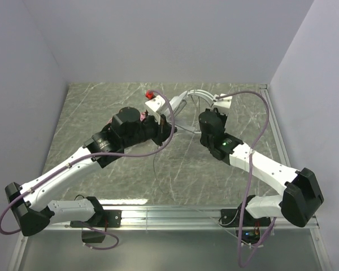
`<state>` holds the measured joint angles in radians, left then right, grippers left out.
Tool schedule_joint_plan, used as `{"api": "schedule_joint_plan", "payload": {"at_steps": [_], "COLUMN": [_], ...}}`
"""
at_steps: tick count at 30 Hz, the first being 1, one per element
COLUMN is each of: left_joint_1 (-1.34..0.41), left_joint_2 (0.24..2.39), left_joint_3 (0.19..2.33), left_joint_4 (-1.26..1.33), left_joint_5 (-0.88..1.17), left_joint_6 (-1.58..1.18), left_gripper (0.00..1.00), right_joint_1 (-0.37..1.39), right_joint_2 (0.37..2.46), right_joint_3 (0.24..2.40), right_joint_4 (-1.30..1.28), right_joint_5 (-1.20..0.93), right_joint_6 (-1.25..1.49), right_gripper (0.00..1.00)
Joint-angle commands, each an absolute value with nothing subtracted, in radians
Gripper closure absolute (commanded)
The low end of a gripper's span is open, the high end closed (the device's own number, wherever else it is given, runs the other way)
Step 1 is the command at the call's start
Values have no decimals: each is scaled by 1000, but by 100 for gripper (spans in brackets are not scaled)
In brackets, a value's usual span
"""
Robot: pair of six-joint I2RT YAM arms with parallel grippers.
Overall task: Wrap the headphones
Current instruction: Wrap the headphone cable with the left arm
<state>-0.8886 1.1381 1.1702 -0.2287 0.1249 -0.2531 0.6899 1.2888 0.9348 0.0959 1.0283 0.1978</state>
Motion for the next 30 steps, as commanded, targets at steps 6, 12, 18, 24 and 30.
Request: {"api": "schedule_joint_plan", "payload": {"at_steps": [6,12,18,24,30], "left_joint_1": [-804,-782,-769,-765,-767], "left_joint_2": [1172,1170,1164,1161,1169], "left_joint_3": [1295,1330,1342,1377,1400], "left_joint_4": [-291,-334,-331,-393,-426], "left_joint_5": [107,44,64,38,97], "left_joint_6": [-160,-103,-86,-75,-89], "left_gripper": [100,99,99,99,100], "right_joint_1": [742,830,943,979,943], "right_joint_2": [1171,1158,1219,1290,1379], "right_joint_3": [827,839,890,946,1015], "right_joint_4": [108,-130,-357,-590,-790], "right_joint_5": [1049,1003,1029,1115,1241], "right_joint_6": [132,92,127,287,440], "right_gripper": [100,100,100,100,100]}}
